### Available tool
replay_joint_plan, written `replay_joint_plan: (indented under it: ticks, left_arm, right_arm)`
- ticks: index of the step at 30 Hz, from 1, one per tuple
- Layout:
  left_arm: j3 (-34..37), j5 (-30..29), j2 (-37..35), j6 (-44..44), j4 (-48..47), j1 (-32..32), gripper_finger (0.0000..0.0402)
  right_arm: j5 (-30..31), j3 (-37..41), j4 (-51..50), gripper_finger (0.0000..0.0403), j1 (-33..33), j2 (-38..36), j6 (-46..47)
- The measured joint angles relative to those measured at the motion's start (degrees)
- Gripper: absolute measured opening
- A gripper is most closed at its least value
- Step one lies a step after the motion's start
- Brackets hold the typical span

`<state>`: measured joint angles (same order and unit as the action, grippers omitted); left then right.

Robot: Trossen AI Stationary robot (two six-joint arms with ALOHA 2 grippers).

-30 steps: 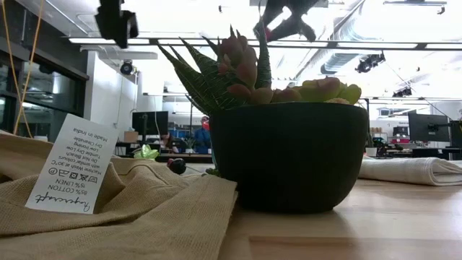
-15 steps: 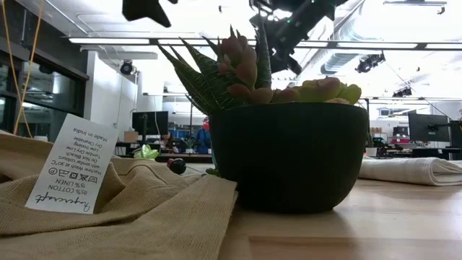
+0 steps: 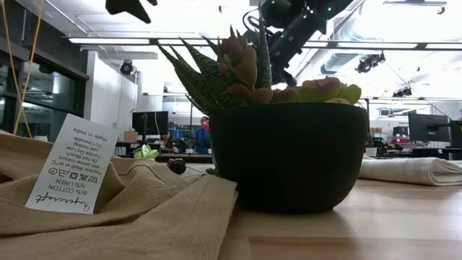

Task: Pick and placing Produce into tupperware
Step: Put the red strawberry into the green basket

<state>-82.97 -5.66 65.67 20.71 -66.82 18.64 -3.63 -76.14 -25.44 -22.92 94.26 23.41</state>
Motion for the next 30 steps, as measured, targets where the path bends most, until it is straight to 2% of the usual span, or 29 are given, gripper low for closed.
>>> replay_joint_plan:
  ticks: [7, 12, 17, 23, 30]
  left_arm:
    - [2.9, 0.3, -1.7, -2.4, -1.2, 5.9, 0.0248]
    - [6.0, 1.7, -1.8, -2.6, -1.1, 6.9, 0.0248]
    - [9.2, 3.4, -1.8, -3.7, -0.8, 6.9, 0.0248]
    - [11.3, 4.0, -1.8, -3.8, -0.9, 6.9, 0.0248]
    - [11.4, 5.0, -1.8, -3.8, -0.9, 6.9, 0.0248]
  right_arm:
    - [-0.1, 0.0, 0.1, 0.0145, 0.1, 4.1, 0.3]
    - [-0.1, -1.5, -1.2, 0.0145, 0.2, 6.8, -0.8]
    - [0.1, -12.5, -9.9, 0.0142, 0.2, 11.8, -5.3]
    - [0.7, -27.3, -25.9, 0.0141, 0.0, 19.6, -11.9]
    - [-0.7, -33.9, -33.1, 0.0141, -0.3, 24.9, -13.4]
